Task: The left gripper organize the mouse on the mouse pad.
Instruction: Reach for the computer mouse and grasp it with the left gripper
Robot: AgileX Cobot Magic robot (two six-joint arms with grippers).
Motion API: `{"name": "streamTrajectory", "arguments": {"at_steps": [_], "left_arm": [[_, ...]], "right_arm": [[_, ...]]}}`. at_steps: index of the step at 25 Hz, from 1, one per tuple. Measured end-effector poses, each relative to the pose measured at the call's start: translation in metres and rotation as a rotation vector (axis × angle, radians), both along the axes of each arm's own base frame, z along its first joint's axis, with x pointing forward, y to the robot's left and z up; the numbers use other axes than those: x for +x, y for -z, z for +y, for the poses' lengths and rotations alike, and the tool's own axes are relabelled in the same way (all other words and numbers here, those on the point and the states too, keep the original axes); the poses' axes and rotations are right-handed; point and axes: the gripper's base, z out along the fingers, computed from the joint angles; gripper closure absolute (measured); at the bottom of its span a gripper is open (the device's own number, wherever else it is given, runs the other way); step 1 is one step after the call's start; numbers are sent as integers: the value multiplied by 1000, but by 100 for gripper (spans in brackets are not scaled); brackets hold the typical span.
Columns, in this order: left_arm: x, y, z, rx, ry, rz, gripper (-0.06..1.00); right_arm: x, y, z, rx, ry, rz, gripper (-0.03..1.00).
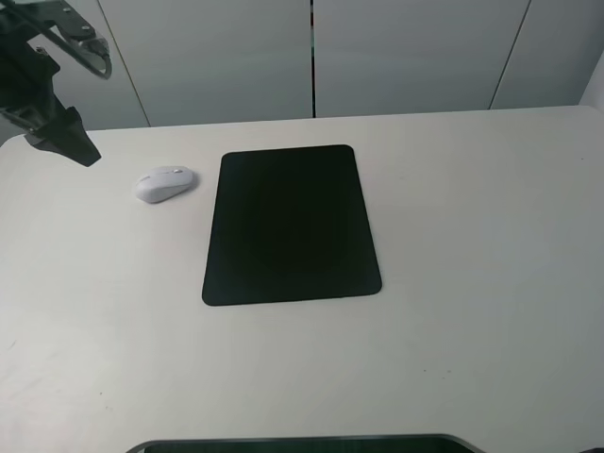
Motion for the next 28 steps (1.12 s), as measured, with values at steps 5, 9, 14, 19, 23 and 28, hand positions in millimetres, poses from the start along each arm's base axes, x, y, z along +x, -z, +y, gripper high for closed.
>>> {"name": "streamTrajectory", "arguments": {"at_steps": [5,9,14,19,23,28], "left_arm": [[31,27,-2,19,107,20,20],[50,52,-4,21,166,27,20],[70,78,-4,35,189,-8,20],[83,95,-8,0,195,-14,20],[90,108,-13,-25,199,-15,20],[94,128,-21,-57,181,-5,20]], "right_arm": [[0,0,0,0,0,0,27],[0,0,0,0,0,0,27],[0,0,0,0,0,0,27],[0,0,0,0,0,0,27],[0,0,0,0,0,0,27],[0,0,0,0,0,0,27]]}}
